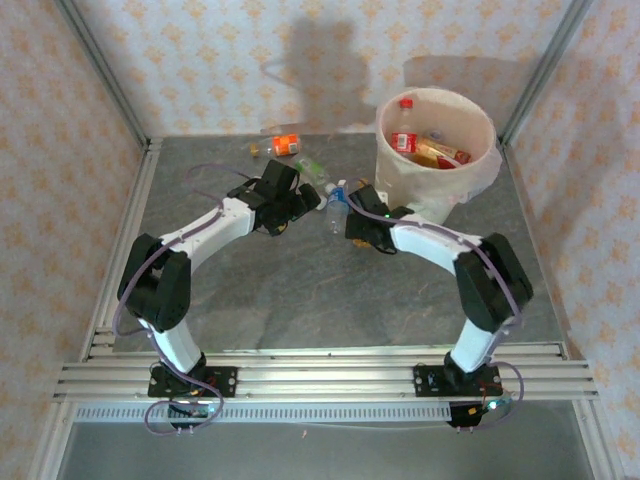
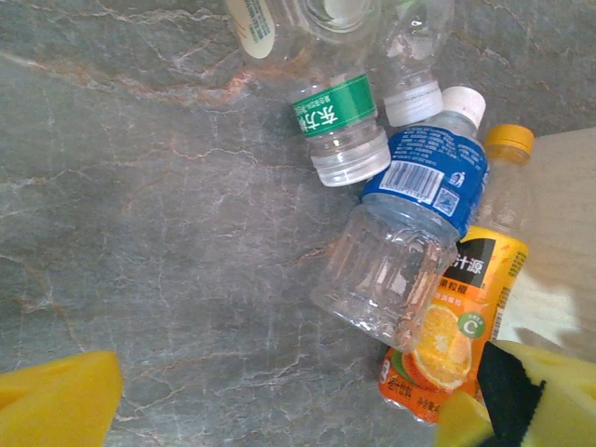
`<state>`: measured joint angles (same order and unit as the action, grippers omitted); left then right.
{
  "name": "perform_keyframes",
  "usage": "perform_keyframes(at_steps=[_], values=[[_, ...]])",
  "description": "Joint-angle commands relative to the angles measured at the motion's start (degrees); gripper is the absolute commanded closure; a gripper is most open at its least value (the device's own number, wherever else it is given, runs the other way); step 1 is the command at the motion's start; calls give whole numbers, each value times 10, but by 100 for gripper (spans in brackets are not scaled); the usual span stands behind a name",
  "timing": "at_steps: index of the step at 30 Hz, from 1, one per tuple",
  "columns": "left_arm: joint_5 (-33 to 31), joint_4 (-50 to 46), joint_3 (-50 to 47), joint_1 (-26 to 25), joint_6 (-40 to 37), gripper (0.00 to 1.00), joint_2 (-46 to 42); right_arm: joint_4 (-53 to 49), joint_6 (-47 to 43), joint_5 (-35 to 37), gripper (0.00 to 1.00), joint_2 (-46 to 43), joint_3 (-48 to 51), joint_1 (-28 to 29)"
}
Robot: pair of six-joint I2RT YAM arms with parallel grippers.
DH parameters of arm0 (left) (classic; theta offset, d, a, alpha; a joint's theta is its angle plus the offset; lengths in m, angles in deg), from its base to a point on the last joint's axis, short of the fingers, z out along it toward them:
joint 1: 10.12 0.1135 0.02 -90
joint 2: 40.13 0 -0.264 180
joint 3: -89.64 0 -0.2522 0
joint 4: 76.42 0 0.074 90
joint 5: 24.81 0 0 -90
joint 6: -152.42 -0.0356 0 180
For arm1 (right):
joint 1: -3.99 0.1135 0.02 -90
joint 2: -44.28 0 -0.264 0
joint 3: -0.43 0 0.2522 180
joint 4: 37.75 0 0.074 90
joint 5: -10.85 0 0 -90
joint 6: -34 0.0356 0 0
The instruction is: Put the plastic bottles in the bin
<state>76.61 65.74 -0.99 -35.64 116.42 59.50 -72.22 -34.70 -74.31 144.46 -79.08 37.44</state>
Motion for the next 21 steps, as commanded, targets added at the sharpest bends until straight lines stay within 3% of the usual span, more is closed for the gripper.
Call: perform_keyframes(at_steps=[1,13,21], values=[[-4,-9,16,-6,-3,0,0,13,34,68,28,23,-24,5],[-4,-13,7,-6,-11,0,-1,38,32,49,28,103,-43,4],[8,-4,14,-7,-14,0,11,59,17,18,49,58,-1,4]])
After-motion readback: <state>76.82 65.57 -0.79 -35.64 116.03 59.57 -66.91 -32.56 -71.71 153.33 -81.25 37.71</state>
